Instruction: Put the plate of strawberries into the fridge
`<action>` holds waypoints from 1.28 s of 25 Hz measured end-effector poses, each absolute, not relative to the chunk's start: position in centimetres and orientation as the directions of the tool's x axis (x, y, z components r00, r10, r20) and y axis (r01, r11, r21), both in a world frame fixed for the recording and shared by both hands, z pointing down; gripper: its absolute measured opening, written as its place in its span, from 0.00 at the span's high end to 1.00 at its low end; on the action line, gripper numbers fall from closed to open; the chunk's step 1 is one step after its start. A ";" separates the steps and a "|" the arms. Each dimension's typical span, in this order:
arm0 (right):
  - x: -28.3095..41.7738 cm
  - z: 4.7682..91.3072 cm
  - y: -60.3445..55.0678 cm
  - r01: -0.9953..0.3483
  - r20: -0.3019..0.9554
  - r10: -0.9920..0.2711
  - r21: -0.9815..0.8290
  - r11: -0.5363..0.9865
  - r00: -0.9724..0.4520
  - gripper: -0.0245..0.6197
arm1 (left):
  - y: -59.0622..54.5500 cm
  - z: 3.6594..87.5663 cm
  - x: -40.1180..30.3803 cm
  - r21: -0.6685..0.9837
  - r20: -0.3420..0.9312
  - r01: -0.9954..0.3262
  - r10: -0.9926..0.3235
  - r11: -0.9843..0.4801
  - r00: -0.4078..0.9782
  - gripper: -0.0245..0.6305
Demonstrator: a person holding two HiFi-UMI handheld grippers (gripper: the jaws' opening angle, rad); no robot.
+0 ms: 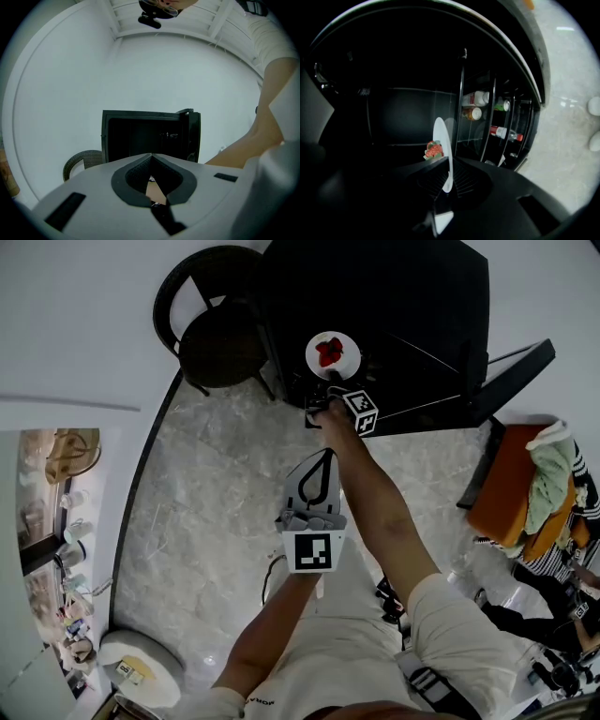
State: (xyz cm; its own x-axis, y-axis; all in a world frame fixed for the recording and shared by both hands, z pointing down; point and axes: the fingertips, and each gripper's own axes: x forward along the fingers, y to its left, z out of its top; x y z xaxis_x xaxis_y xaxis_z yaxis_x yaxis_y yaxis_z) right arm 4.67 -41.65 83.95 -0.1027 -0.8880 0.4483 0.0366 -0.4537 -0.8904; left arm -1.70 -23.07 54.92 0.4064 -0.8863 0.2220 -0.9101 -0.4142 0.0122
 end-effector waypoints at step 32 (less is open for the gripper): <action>3.6 77.8 -35.5 0.084 0.293 -0.938 -0.946 -0.312 -0.187 0.94 | -21.8 51.4 -1.2 0.055 0.179 -0.922 -0.904 -0.384 0.387 0.96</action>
State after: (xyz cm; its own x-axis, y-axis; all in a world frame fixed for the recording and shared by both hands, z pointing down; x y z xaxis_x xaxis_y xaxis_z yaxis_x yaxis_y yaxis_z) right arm 3.57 -35.47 77.81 -0.1874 -0.9376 0.2929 0.0841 -0.3124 -0.9462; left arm -1.19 -21.77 51.39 0.3870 -0.9045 0.1791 -0.9219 -0.3835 0.0555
